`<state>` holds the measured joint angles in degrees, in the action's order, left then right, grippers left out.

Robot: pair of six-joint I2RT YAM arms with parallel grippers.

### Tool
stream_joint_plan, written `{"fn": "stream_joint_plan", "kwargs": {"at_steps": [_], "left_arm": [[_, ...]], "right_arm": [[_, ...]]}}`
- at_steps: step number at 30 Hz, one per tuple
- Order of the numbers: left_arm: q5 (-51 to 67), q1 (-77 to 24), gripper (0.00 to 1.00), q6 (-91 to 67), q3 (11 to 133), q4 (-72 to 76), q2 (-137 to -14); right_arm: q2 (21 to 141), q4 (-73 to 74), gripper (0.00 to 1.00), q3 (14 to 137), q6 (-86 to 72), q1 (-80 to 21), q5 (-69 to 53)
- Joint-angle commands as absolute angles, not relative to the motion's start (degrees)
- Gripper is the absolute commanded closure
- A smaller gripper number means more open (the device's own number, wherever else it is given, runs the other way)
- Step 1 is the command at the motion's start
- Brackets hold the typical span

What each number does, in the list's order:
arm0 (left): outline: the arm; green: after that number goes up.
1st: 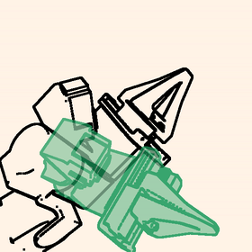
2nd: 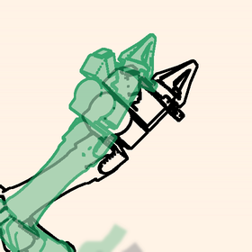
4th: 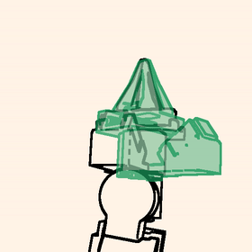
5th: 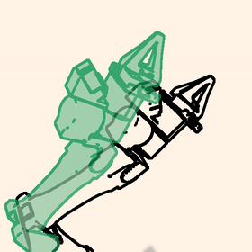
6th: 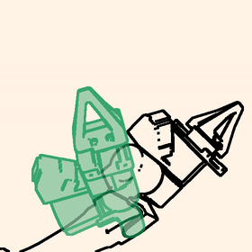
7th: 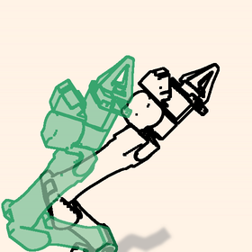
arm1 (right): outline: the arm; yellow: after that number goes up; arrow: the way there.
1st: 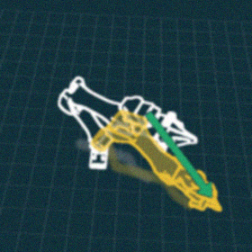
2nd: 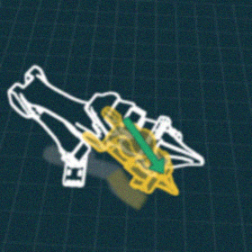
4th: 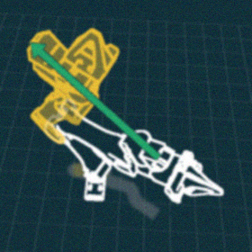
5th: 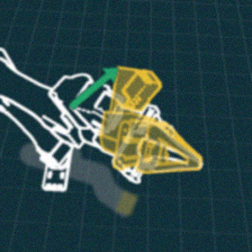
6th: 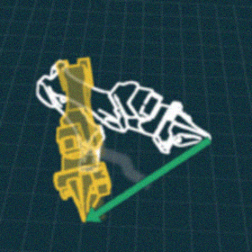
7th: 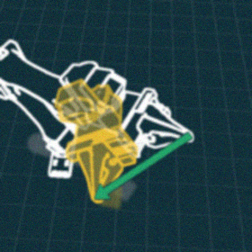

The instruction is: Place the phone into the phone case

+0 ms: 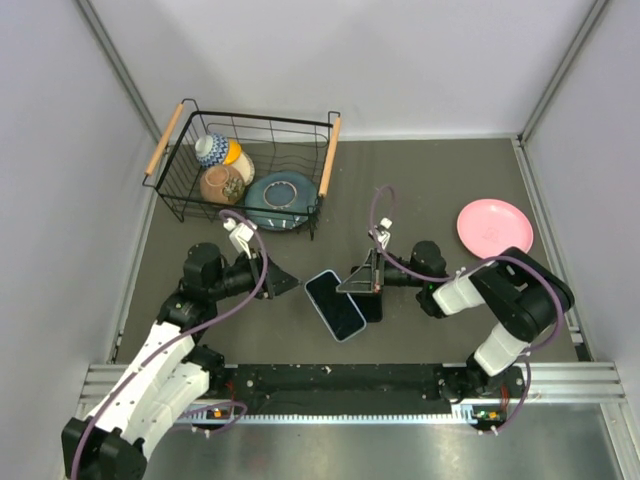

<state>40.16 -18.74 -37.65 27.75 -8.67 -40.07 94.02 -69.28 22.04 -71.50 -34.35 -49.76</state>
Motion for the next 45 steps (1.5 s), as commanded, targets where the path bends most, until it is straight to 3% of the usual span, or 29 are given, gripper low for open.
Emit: {"fn": "stream_joint_plan", "kwargs": {"at_steps": [1,19,22,25,26,29,34,36,37,39,40,43,45], "left_arm": [[43.9,-18.4,0.40,-40.1,26.1,-1.4,-38.7],[51.3,-18.5,0.38,-49.8,18.4,23.2,-46.9],[50.8,-19.3,0.41,-50.6,18.2,24.7,-47.8],[50.7,-19.7,0.62,-50.8,17.9,25.1,-48.2],[50.4,-19.8,0.80,-51.0,17.8,25.1,-48.1],[49.8,-19.8,1.00,-51.2,18.3,23.6,-48.3],[47.1,-19.9,1.00,-49.6,20.3,17.7,-49.3],[46.9,-19.9,1.00,-49.9,20.3,17.3,-49.7],[47.4,-19.9,1.00,-50.0,20.3,17.3,-49.8],[47.5,-19.9,0.85,-49.8,20.5,16.3,-49.7],[47.5,-19.9,0.62,-49.8,20.5,16.2,-49.5],[48.1,-20.1,0.49,-50.9,19.6,18.0,-48.9],[48.1,-20.7,0.47,-52.7,18.8,19.9,-48.9]], "right_arm": [[91.8,-92.3,1.00,22.7,-77.3,-33.9,-53.8],[87.9,-92.3,1.00,25.0,-82.7,-34.4,-53.2],[88.2,-92.3,1.00,25.2,-83.2,-34.8,-52.6],[88.4,-92.3,1.00,25.6,-83.2,-35.2,-52.2],[88.6,-92.3,1.00,25.8,-83.2,-35.4,-52.1],[89.2,-92.3,0.98,25.7,-83.2,-35.5,-51.8],[90.4,-92.3,0.84,25.8,-83.1,-35.7,-51.0],[91.3,-92.3,0.88,26.2,-83.2,-35.9,-50.7],[91.6,-92.3,0.98,26.3,-83.2,-36.3,-50.5],[91.3,-92.2,1.00,26.0,-83.8,-36.2,-49.0],[91.1,-92.2,1.00,25.9,-83.8,-36.3,-48.4],[90.4,-92.3,1.00,26.0,-84.3,-36.3,-46.4],[90.6,-92.3,1.00,26.5,-85.0,-36.2,-45.5]]}}
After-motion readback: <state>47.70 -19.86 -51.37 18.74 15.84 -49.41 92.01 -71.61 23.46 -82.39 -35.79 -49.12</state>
